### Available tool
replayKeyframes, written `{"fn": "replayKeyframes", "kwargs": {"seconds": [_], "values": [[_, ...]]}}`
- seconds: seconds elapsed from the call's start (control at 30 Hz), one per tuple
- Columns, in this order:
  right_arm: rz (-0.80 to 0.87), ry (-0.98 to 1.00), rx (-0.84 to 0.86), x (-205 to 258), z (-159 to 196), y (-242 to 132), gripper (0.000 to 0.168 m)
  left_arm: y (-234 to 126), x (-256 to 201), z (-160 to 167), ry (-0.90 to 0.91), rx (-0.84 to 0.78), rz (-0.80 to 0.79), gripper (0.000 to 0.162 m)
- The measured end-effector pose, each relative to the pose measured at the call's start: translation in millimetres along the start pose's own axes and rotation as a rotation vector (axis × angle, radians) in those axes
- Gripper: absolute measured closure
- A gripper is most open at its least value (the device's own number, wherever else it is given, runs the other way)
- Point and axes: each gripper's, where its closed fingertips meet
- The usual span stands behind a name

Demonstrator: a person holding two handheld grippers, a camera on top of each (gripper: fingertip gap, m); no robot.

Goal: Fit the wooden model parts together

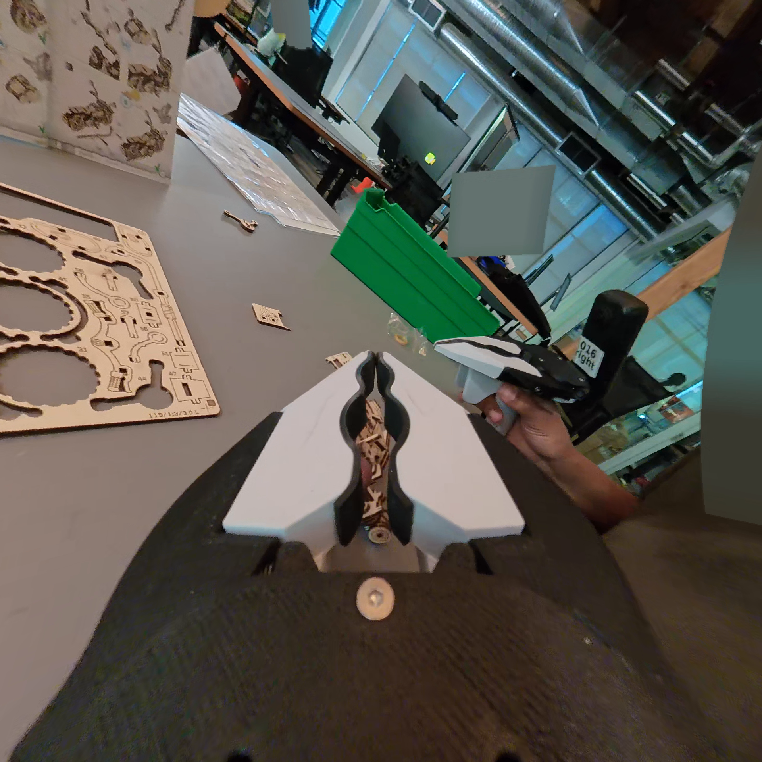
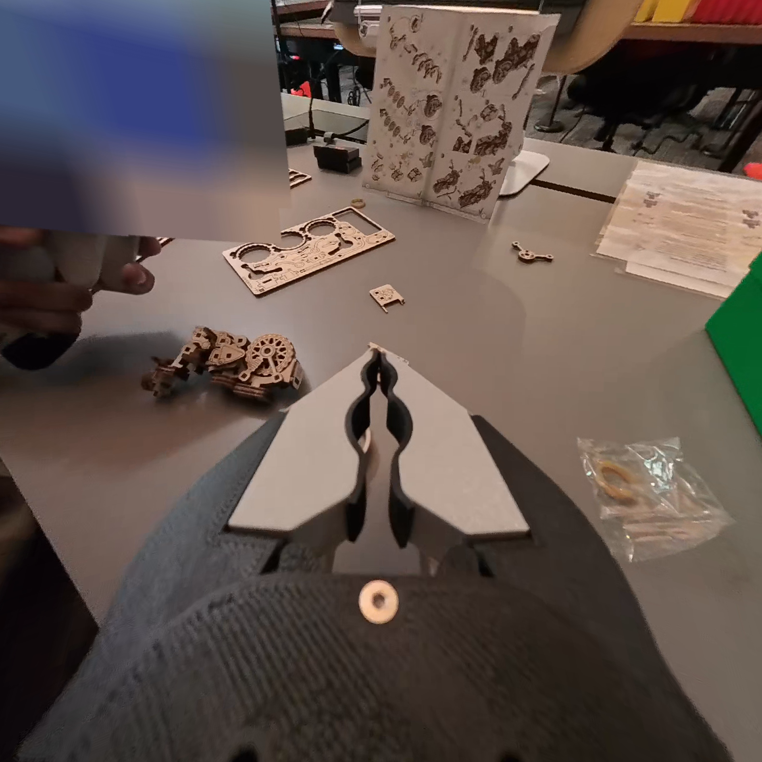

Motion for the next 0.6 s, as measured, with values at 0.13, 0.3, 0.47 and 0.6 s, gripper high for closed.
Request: {"fn": "replayKeyframes", "kwargs": {"seconds": [0.13,0.3,0.47,0.6], "values": [[-0.007,-0.028,-0.015,4.0,-0.4,-0.3,0.168,0.5,-2.1,1.1,-0.002,0.001,0.02,0.162],[-0.052,0.045,-0.02,3.1,0.3,0.7,0.168,0.9,-0.5,1.2,0.049,-0.002,-0.021,0.162],[-0.143,0.205,0.009,-4.3,5.7,4.8,0.168,-2.5,4.3,-2.8,0.037,-0.03,-0.047,0.162],[-0.226,0.224,-0.008,0.8,3.3,2.5,0.168,-4.2,7.6,-5.0,-0.008,-0.035,-0.026,0.162]]}}
Point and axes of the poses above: each gripper's, where its closed fingertips meet, y out along the fingers, z out of its underside, x = y × z across the jaws, and after that the axes turned 14 degrees about x, right-handed
